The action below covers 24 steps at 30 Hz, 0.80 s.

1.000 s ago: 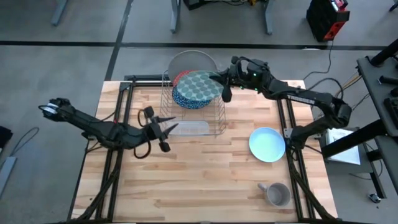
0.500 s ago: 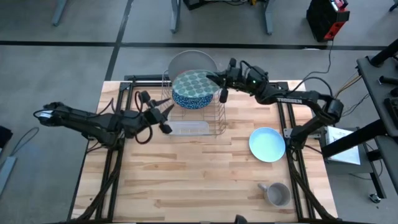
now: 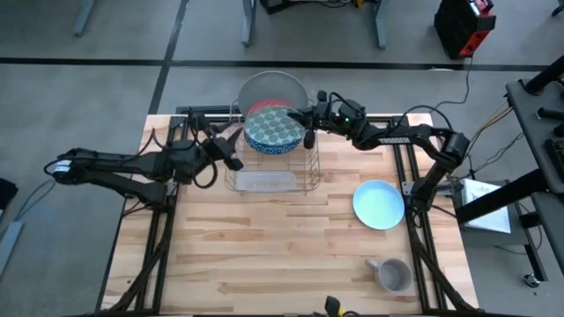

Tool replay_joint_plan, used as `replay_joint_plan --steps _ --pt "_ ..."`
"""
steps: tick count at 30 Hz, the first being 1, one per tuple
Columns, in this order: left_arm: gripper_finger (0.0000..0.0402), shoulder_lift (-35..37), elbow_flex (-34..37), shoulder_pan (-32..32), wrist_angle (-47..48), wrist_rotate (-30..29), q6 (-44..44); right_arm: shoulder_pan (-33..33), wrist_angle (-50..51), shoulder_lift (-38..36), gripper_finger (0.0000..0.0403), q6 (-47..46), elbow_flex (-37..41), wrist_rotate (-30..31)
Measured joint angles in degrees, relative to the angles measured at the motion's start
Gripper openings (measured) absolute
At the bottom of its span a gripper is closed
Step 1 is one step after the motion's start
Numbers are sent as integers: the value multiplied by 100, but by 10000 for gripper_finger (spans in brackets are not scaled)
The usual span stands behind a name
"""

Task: Sort dishes
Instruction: Put the green plate into the dish rack

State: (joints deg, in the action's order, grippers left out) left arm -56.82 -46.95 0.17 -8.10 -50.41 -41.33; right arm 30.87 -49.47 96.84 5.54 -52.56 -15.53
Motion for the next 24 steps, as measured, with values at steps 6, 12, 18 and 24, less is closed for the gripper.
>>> replay_joint_plan --steps 6,12,18,24 --pt "117 -4 -99 500 -2 386 -21 25 -15 174 0 14 -13 28" --pt "117 -9 -104 948 -55 810 45 28 40 230 0 76 0 -1" --pt "117 -84 -104 1171 -199 1116 158 31 134 350 0 54 11 19" --pt "117 -251 -104 1245 -283 1245 157 26 125 542 0 -11 11 15"
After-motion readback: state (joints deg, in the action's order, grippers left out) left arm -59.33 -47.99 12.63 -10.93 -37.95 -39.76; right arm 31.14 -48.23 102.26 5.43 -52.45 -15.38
